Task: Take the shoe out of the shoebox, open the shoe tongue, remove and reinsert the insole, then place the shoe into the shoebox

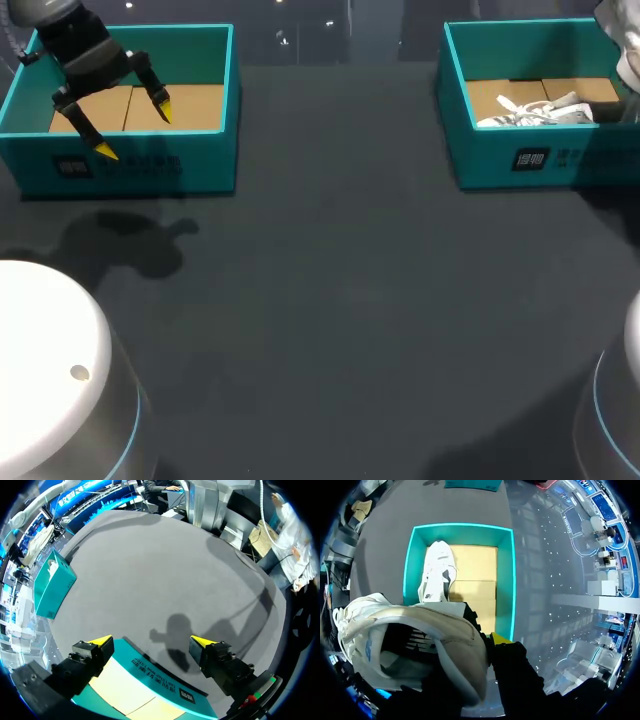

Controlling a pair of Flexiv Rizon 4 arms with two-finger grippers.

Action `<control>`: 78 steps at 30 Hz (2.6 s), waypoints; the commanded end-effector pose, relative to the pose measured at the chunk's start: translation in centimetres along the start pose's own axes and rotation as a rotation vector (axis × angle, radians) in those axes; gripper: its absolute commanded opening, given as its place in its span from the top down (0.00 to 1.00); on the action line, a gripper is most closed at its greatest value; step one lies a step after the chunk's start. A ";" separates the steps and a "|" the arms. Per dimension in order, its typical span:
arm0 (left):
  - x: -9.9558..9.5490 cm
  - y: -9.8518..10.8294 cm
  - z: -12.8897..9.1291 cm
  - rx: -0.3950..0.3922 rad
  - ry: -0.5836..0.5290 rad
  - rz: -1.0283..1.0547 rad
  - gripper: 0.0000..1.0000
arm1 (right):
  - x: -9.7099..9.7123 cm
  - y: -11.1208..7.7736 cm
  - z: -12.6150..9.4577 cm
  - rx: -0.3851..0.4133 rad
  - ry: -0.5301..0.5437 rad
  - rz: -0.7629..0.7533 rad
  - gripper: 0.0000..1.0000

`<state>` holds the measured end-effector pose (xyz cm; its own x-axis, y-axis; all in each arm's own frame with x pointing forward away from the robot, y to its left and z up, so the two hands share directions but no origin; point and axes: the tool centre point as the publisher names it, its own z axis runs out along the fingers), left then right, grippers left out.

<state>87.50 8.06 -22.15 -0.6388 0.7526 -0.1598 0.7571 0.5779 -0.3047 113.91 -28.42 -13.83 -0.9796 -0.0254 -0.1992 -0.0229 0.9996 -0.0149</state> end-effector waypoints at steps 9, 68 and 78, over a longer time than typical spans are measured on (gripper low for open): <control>0.0 0.0 0.0 -0.002 0.001 0.000 0.00 | -2.0 -3.9 2.2 -0.038 -0.030 0.442 1.00; 0.0 0.0 0.0 -0.002 0.001 0.000 0.00 | 1.8 -5.1 4.7 0.280 -0.322 1.504 1.00; 0.0 0.0 0.0 -0.002 0.001 0.000 0.00 | 1.9 -5.1 6.2 0.298 -0.362 1.549 1.00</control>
<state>87.51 8.08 -22.15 -0.6390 0.7524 -0.1598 0.7569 0.5781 -0.3047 113.38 -33.82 -19.77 0.0659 0.9118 -0.4054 0.9716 0.0340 0.2343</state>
